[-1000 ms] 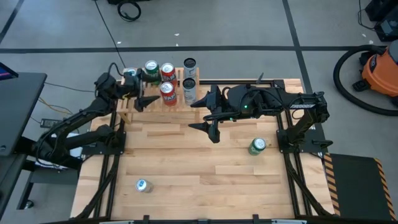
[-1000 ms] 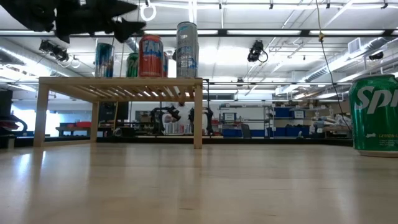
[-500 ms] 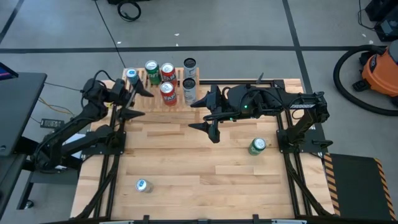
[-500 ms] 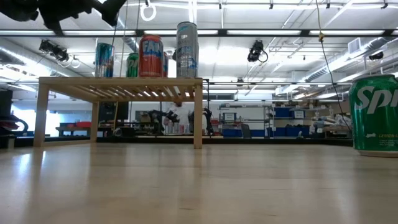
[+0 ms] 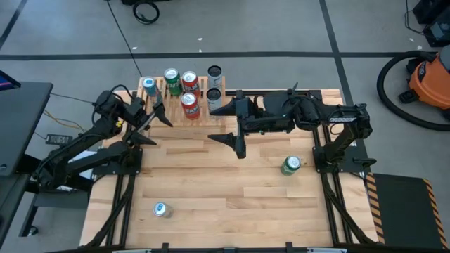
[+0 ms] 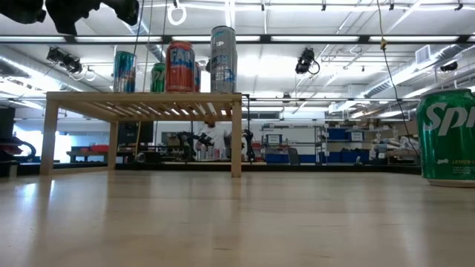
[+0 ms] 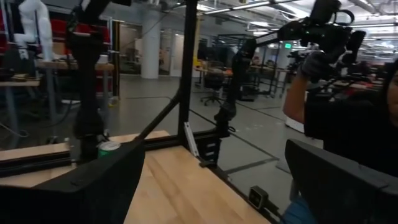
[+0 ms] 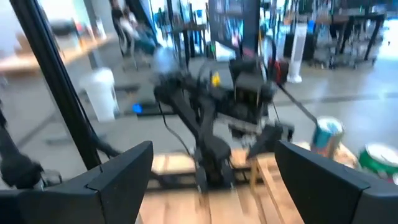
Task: Place canned beverage on shelf
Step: Put the green soda can on the shelf
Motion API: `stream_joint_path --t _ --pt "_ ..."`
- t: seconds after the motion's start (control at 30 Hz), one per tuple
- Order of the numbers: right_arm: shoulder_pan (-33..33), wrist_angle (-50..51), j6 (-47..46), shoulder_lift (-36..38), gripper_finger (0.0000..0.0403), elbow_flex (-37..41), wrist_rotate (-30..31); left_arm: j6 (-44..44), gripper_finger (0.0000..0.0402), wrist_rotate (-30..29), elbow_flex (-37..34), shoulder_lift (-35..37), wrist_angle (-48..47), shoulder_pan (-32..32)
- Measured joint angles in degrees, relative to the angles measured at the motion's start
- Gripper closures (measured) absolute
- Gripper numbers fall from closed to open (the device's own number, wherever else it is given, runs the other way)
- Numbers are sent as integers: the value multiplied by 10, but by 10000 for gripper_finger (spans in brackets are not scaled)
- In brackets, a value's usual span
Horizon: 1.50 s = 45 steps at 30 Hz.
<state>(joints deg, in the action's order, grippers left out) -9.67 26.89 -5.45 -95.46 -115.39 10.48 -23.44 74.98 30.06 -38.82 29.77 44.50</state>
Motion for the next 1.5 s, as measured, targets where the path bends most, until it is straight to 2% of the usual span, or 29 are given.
stream_joint_path --t 0.13,0.2,0.33,0.43,0.53,0.67,0.8,0.93,1.07,1.27,1.5 --pt "0 -33 -23 0 55 0 -6 0 8 0 0 0 -1 -15" --pt "0 -27 -32 0 55 0 -39 1 8 0 0 0 -1 -24" --pt "-5 16 -3 0 55 0 -115 1 8 -2 0 0 -1 -45" --pt "-20 77 17 0 55 0 -109 1 8 -21 0 0 -1 -63" --pt "-40 131 8 0 55 6 -46 2 8 -44 0 0 -1 -79" --pt "-68 187 -30 0 55 42 110 22 8 -64 0 0 -30 -94" --pt "-87 231 -102 0 55 88 244 53 8 -131 0 0 -92 -105" --pt "-101 272 -192 0 55 129 339 97 8 -197 0 0 -149 -115" --pt "-114 317 -279 0 55 171 383 126 8 -208 0 0 -169 -132" --pt "-146 419 -452 0 55 228 461 148 8 -265 0 0 -186 -180" --pt "-203 538 -690 0 55 284 501 200 8 -367 0 0 -267 -242"
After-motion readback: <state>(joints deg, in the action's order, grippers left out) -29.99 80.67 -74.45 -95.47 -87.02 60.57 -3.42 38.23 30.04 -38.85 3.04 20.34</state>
